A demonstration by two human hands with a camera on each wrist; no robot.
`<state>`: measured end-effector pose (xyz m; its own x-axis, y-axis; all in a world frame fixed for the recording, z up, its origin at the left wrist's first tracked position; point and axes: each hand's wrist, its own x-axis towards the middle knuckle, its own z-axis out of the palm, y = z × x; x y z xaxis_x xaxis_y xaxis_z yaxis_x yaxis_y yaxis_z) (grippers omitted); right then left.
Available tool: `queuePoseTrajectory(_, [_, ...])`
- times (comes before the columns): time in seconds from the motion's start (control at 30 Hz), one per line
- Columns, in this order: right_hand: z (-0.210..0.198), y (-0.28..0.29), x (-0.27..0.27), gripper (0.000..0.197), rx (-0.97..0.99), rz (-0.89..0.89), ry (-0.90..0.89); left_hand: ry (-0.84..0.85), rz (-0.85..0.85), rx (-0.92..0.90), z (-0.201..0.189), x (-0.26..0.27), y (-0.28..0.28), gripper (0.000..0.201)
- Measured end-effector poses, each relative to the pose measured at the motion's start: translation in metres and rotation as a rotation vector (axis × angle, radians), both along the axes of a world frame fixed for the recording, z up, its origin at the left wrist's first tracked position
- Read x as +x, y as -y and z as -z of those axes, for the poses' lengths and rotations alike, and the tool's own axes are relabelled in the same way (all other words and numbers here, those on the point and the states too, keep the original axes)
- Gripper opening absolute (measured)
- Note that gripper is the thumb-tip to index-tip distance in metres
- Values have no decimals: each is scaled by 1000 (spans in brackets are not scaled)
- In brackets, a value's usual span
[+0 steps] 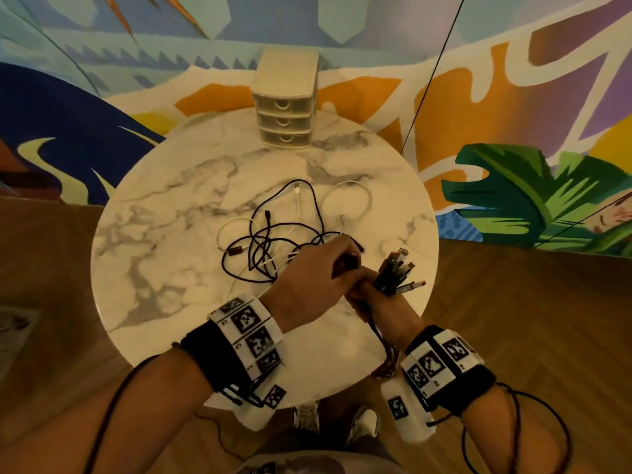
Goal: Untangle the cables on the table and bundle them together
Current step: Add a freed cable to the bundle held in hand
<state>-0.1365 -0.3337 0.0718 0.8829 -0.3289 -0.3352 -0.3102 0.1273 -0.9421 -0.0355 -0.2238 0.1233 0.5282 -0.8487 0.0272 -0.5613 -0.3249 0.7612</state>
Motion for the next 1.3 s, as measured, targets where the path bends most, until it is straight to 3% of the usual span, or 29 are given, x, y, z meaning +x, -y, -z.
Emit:
queuePoseTrajectory(0.27, [-16, 0, 8, 33, -70, 2, 39, -105, 0, -68, -6, 6, 9, 13])
queuePoseTrajectory(0.4, [-10, 1, 9, 30, -183, 151, 64, 131, 115, -110, -9, -2, 14, 17])
queuePoseTrajectory(0.47, [-11, 3, 9, 27, -334, 187, 134, 187, 60, -216, -6, -2, 16, 21])
queuePoseTrajectory(0.53, [-14, 7, 6, 42, -350, 223, 92, 17, -126, -288, 6, 0, 15, 23])
queuePoseTrajectory(0.57, [-14, 9, 4, 50, -338, 244, 49, -188, -188, -281, 16, 0, 13, 22])
queuePoseTrajectory(0.63, [-12, 14, 1, 56, -353, 284, 31, -617, -138, -70, 47, -3, 9, 19])
queuePoseTrajectory(0.67, [-12, 15, -1, 55, -360, 294, 62, -701, -66, 88, 70, -5, 4, 17])
queuePoseTrajectory(0.73, [-19, 18, -2, 51, -247, 331, 190, -626, 0, 296, 119, -3, -9, 13])
queuePoseTrajectory(0.8, [-30, 23, -5, 52, 85, 419, 259, -406, -28, 445, 154, 7, -25, 11])
queuePoseTrajectory(0.83, [-33, 27, -8, 53, 231, 447, 293, -299, -43, 494, 164, 16, -31, 15])
queuePoseTrajectory(0.9, [-37, 38, -16, 56, 330, 486, 329, -207, -88, 452, 167, 42, -34, 20])
queuePoseTrajectory(1.07, [-36, 53, -22, 56, 180, 525, 351, -84, -250, 244, 124, 108, 0, 13])
queuePoseTrajectory(1.2, [-46, 63, -23, 59, 15, 641, 418, -106, -167, 350, 113, 117, 13, 14])
queuePoseTrajectory(1.3, [-58, 66, -24, 55, -124, 637, 290, -152, -172, 290, 89, 104, 21, 20])
